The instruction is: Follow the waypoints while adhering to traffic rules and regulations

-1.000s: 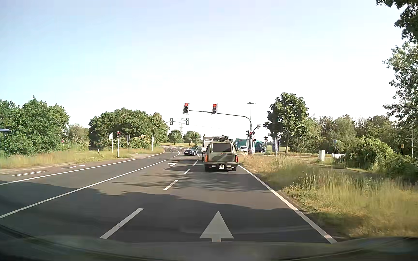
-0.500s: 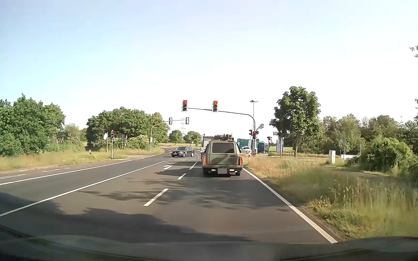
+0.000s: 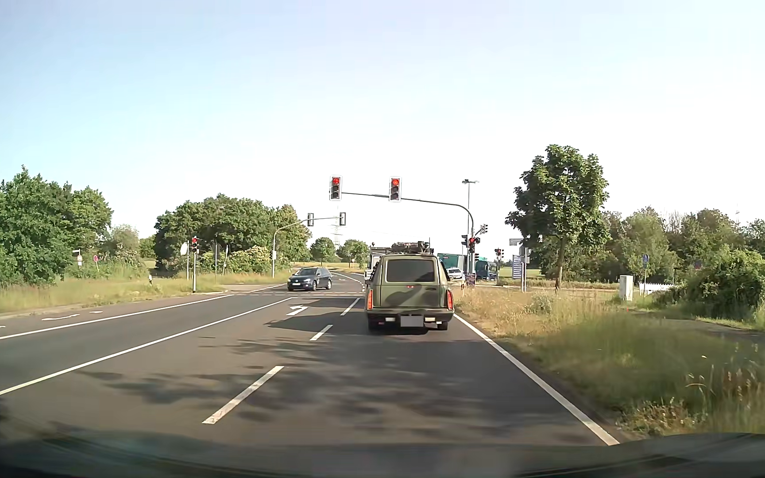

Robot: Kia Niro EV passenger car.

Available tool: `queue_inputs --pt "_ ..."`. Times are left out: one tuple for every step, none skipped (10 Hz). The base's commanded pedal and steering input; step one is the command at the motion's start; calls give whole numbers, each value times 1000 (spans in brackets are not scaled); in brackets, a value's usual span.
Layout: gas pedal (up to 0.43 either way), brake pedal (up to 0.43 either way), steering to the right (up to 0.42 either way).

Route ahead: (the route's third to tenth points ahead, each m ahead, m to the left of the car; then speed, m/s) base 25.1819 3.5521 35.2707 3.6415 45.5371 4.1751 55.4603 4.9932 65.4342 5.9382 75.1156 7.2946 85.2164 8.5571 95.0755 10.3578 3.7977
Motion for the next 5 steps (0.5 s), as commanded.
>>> queue_inputs --pt "0 226 -4" --pt "0 226 -3" --pt "0 226 -3" --pt "0 226 -3" --pt "0 226 -3"
